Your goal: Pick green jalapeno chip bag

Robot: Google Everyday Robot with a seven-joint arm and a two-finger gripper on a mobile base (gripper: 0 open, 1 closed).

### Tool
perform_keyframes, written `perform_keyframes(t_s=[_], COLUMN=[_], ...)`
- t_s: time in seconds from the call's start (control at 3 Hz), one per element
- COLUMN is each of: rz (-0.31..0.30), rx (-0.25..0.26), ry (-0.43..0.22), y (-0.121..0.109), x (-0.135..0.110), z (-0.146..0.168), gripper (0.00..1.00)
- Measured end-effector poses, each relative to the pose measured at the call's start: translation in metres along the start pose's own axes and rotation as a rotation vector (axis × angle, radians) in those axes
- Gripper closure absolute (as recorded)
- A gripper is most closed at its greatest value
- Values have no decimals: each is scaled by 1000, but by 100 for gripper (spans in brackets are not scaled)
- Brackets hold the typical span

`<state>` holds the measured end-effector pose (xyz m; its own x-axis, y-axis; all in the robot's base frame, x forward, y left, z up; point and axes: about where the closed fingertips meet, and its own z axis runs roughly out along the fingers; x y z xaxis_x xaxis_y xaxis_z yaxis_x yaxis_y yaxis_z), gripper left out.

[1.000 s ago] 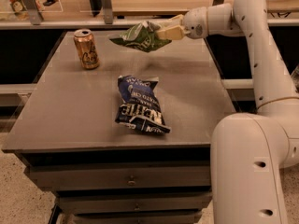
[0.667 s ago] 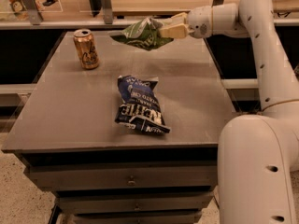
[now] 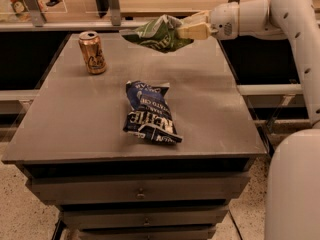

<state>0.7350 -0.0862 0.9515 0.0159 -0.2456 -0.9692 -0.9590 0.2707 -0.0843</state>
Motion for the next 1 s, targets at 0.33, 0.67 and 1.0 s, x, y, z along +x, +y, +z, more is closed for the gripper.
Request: perform_keyframes(t_s=[0.33, 0.67, 1.0], rz=[25, 82, 88], rx=[-5, -40, -43], ry=[-7, 1, 2], y=[17, 24, 25], x=[-4, 5, 5], z=[1, 10, 11], gripper=[100, 100, 100])
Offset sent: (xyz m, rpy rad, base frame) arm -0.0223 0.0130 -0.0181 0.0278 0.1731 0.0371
